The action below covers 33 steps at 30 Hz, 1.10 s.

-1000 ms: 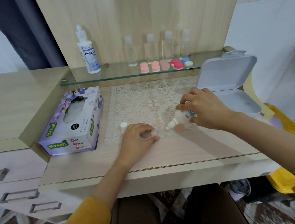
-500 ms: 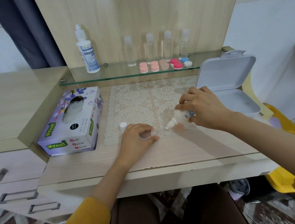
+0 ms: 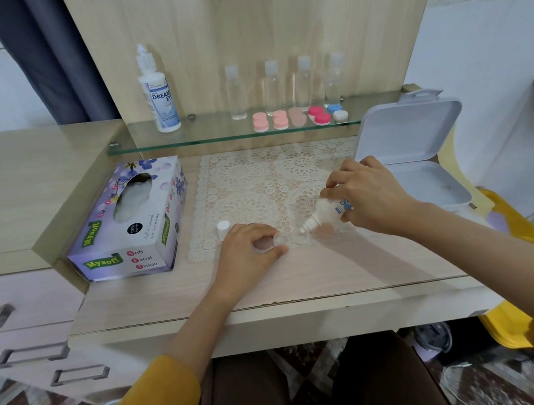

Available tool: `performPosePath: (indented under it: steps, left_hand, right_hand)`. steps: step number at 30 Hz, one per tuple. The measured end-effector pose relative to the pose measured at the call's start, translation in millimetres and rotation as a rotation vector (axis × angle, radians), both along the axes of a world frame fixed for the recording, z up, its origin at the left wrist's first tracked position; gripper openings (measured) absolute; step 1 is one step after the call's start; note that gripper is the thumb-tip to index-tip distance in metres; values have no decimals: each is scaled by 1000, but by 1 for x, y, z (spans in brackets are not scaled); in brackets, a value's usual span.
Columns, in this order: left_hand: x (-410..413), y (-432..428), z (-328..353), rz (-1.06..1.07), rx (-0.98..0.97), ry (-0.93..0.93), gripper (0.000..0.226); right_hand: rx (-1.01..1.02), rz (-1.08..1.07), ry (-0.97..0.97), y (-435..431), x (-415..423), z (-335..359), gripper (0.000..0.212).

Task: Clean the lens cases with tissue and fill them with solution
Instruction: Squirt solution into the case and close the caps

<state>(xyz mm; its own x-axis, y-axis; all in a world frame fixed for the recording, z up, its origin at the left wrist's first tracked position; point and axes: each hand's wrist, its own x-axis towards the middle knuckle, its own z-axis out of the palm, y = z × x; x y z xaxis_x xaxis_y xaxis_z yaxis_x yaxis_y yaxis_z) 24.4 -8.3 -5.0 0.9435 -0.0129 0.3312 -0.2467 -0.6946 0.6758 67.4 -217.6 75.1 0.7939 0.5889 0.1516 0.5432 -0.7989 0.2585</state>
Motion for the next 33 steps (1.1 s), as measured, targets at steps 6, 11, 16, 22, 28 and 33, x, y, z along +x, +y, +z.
performPosePath:
  steps: [6, 11, 16, 22, 28, 33]
  left_hand:
    - [0, -1, 0, -3, 1, -5, 28]
    - [0, -1, -2, 4, -7, -1, 30]
    - [-1, -1, -3, 4, -19, -3, 41]
    - [-3, 2, 1, 62, -44, -272, 31]
    - [9, 31, 7, 224, 80, -193, 27]
    - [17, 47, 7, 226, 107, 76, 34]
  right_hand:
    - [-42, -35, 26, -3, 1, -4, 52]
    - [370, -111, 147, -8, 0, -14, 51]
    - [955, -208, 275, -5, -2, -24, 45]
    - [1223, -251, 242, 1, 4, -46, 47]
    - [1288, -255, 250, 1, 8, -52, 59]
    - [1344, -223, 230, 2, 5, -58, 58]
